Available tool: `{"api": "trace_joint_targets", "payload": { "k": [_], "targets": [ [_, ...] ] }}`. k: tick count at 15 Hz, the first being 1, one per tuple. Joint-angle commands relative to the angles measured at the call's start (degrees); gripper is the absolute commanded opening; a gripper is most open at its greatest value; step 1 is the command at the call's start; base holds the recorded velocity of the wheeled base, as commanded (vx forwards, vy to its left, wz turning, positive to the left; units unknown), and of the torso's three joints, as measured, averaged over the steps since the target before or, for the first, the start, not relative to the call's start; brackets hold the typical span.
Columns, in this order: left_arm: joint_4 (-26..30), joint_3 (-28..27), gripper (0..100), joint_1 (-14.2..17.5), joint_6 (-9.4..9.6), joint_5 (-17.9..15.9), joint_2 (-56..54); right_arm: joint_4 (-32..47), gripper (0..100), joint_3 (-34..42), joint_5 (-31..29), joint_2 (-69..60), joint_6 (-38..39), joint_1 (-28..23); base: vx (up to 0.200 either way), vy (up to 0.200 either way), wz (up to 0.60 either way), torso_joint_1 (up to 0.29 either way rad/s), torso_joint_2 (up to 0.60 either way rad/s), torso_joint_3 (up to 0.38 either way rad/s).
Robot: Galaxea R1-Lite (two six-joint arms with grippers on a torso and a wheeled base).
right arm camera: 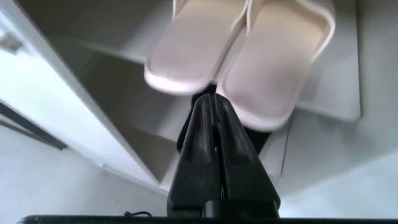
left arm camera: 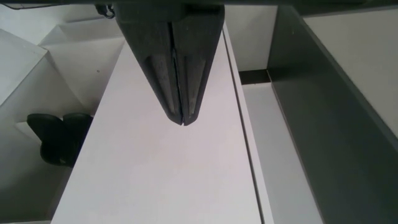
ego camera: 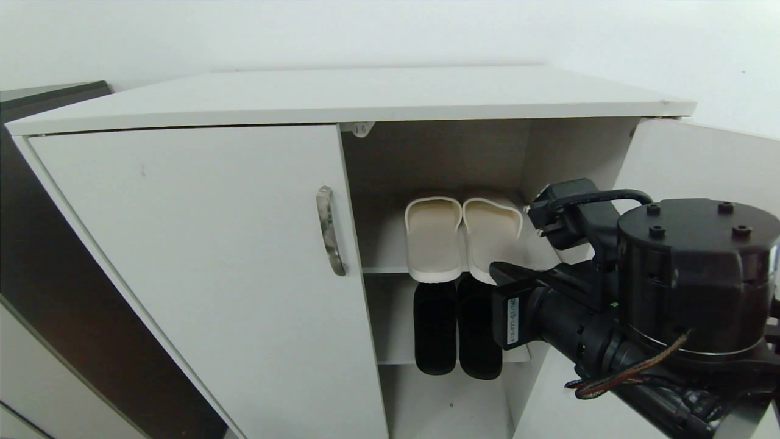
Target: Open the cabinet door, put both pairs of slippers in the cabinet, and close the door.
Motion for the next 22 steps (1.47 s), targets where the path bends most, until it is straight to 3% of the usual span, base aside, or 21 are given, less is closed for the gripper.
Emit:
{"api": "trace_joint_targets", "payload": {
  "k": [1,18,22],
  "targets": [
    [-0.01,0.0,0,0.01,-0.01,0.01,-0.01,0.03,0,-0.02,0.02,0.73,0.03,0.0,-0.2,0.0,0.0,0.002,0.0,-0.002],
    [-0.01,0.0,0,0.01,-0.01,0.01,-0.01,-2.34,0,1.56,-0.16,1.79,-0.06,0.0,-0.2,0.0,0.0,0.0,0.0,0.003],
    [-0.01,0.0,0,0.01,-0.01,0.01,-0.01,-2.34,0,2.0,-0.16,1.87,-0.06,0.0,0.0,0.0,0.0,0.0,0.0,0.0]
  ]
}}
